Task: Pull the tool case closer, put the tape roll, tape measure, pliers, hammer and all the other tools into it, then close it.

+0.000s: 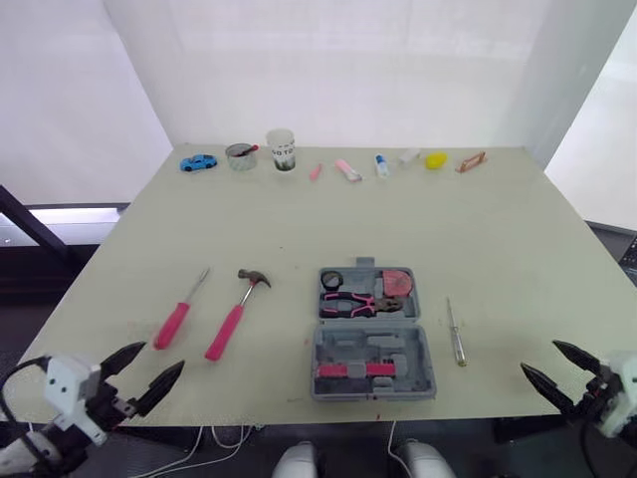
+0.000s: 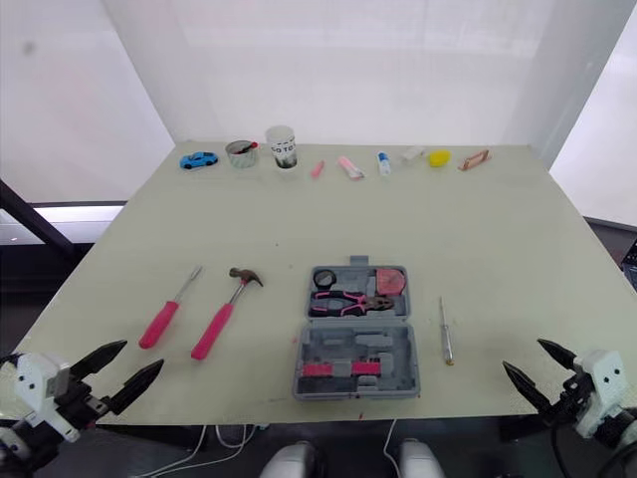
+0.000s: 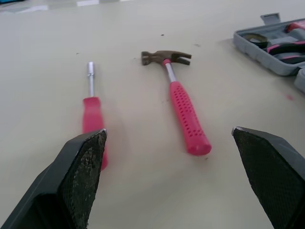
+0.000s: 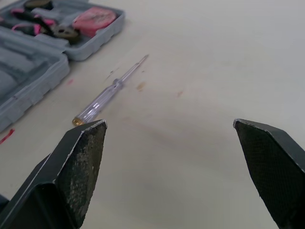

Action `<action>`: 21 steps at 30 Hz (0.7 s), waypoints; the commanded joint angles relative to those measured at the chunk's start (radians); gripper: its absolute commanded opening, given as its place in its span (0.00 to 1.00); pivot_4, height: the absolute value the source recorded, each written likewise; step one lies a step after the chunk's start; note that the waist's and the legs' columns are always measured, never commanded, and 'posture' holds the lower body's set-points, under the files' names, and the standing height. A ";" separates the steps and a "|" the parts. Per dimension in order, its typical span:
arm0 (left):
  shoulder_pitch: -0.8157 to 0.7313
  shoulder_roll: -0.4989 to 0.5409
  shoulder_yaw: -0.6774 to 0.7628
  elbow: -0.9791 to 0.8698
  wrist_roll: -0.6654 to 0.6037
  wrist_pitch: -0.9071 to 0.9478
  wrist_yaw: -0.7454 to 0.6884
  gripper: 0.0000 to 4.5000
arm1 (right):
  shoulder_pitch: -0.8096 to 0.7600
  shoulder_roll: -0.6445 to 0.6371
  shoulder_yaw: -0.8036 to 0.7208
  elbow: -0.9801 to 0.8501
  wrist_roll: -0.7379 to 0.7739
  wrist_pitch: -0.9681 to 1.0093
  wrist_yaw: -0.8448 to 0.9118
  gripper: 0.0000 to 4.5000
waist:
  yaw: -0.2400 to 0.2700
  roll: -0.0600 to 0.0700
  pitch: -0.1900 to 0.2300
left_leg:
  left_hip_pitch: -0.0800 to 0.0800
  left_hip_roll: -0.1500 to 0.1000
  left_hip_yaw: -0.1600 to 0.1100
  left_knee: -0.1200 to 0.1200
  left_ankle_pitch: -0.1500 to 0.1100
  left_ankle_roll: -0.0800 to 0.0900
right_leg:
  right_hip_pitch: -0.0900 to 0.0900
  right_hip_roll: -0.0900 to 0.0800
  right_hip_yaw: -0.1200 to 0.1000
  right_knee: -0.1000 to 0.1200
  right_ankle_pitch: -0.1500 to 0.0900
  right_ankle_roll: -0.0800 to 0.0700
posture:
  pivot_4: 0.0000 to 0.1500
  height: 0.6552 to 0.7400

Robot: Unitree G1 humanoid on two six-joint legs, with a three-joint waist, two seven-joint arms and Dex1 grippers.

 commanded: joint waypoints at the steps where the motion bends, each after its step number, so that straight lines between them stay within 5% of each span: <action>1: -0.026 0.032 -0.050 -0.095 -0.010 0.014 -0.031 1.00 | -0.055 -0.063 0.028 -0.034 -0.012 0.025 0.052 0.99 | 0.000 0.000 0.000 | 0.000 0.000 0.000 0.000 0.000 0.000 | 0.000 0.000 0.000 0.000 0.000 0.000 | 1.00 1.00; 10: -0.112 0.057 -0.146 -0.233 -0.045 0.085 -0.061 1.00 | -0.287 -0.090 0.167 -0.056 -0.073 0.193 -0.014 0.99 | 0.001 -0.001 0.001 | 0.001 -0.001 0.003 0.001 0.000 0.000 | 0.001 0.005 0.001 0.001 0.000 0.000 | 1.00 1.00; 21: -0.237 0.234 -0.268 -0.467 -0.171 0.296 -0.195 1.00 | -0.303 0.172 0.313 -0.236 -0.189 0.458 -0.409 0.99 | -0.003 -0.001 0.002 | 0.001 -0.002 0.003 0.000 0.000 0.000 | 0.001 0.005 0.003 0.002 0.000 0.000 | 1.00 1.00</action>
